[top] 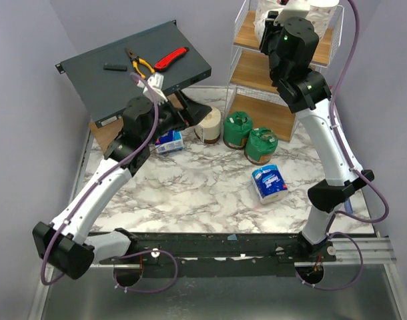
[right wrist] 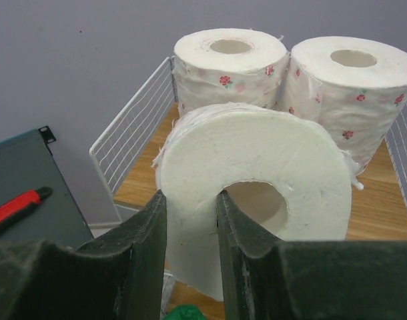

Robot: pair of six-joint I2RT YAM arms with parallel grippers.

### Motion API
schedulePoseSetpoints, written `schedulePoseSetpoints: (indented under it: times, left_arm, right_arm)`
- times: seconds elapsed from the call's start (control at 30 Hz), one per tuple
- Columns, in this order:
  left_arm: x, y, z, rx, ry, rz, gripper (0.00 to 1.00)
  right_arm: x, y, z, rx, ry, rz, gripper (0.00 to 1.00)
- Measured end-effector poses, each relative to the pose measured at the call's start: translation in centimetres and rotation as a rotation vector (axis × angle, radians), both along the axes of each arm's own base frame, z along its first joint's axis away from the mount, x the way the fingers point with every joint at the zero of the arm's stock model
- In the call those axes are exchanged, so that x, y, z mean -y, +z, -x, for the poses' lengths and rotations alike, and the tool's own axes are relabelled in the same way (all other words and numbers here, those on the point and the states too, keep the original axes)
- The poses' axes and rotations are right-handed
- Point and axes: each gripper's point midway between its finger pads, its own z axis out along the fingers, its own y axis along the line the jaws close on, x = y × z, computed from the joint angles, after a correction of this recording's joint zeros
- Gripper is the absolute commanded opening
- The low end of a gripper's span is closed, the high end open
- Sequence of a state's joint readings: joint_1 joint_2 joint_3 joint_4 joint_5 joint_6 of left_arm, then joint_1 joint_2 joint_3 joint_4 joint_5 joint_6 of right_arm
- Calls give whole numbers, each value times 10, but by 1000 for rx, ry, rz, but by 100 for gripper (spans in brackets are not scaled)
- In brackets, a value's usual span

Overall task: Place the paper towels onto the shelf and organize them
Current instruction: Place the paper towel on the shelf.

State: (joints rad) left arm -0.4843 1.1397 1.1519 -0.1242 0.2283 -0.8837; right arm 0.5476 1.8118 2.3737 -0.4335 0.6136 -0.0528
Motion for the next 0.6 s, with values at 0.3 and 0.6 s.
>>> schedulePoseSetpoints:
  times: [0.3, 0.6]
  left_arm:
    - [49, 80, -39, 444, -61, -10, 99]
    - [93, 80, -78, 845, -51, -138, 99]
  right_arm:
    - [-1, 0, -3, 8, -2, -7, 34]
    - [-5, -1, -8, 19, 3, -62, 34]
